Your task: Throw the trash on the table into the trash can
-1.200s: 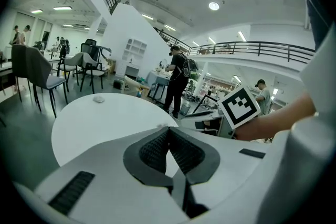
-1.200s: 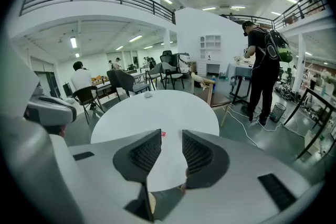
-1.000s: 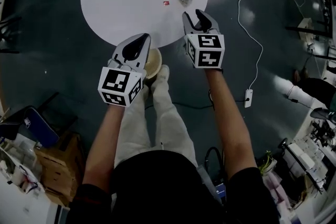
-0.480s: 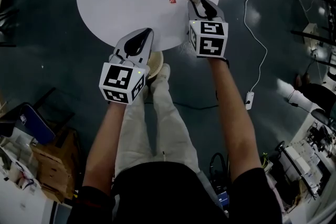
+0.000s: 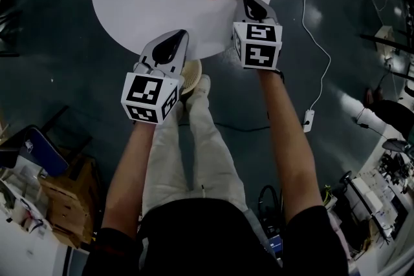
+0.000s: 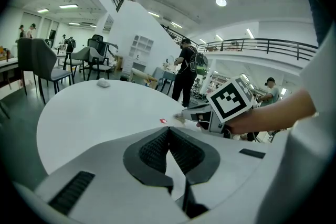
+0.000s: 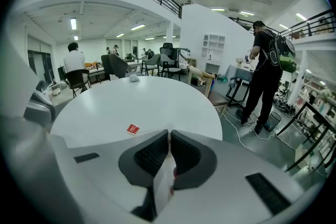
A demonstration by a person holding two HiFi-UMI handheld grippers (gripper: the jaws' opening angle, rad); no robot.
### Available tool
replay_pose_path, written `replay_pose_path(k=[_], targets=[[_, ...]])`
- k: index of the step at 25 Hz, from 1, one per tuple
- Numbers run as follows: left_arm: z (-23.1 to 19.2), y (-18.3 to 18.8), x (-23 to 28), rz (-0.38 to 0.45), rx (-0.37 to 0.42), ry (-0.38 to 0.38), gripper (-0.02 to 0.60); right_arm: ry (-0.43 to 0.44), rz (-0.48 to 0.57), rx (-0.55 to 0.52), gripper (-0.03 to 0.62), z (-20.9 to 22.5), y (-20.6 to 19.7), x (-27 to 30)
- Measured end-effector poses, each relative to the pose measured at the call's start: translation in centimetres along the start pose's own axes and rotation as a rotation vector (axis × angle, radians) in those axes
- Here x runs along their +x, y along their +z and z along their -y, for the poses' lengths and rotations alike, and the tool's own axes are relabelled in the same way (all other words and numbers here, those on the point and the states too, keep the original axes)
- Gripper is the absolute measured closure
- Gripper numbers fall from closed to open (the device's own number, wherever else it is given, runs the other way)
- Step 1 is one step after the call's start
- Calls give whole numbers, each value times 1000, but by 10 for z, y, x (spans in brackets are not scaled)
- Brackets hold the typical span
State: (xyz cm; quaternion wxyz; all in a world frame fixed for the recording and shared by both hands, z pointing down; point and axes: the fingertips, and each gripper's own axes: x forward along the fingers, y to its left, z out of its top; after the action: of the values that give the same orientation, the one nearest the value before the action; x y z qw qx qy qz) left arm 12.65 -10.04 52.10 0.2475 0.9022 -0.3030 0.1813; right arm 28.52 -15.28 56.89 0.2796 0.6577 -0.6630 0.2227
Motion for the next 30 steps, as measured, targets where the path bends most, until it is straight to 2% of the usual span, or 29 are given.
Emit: replay_pose_path(k=[11, 20, 30], targets=[[15, 9, -16, -10, 8, -1, 566, 33, -9, 49, 569, -7, 1, -39], [16, 7, -34, -15, -14, 14, 566, 84, -21, 57, 569, -38, -12, -73], [2, -18, -56, -30, -38, 46, 566, 160, -54, 32, 568, -93, -43, -84]])
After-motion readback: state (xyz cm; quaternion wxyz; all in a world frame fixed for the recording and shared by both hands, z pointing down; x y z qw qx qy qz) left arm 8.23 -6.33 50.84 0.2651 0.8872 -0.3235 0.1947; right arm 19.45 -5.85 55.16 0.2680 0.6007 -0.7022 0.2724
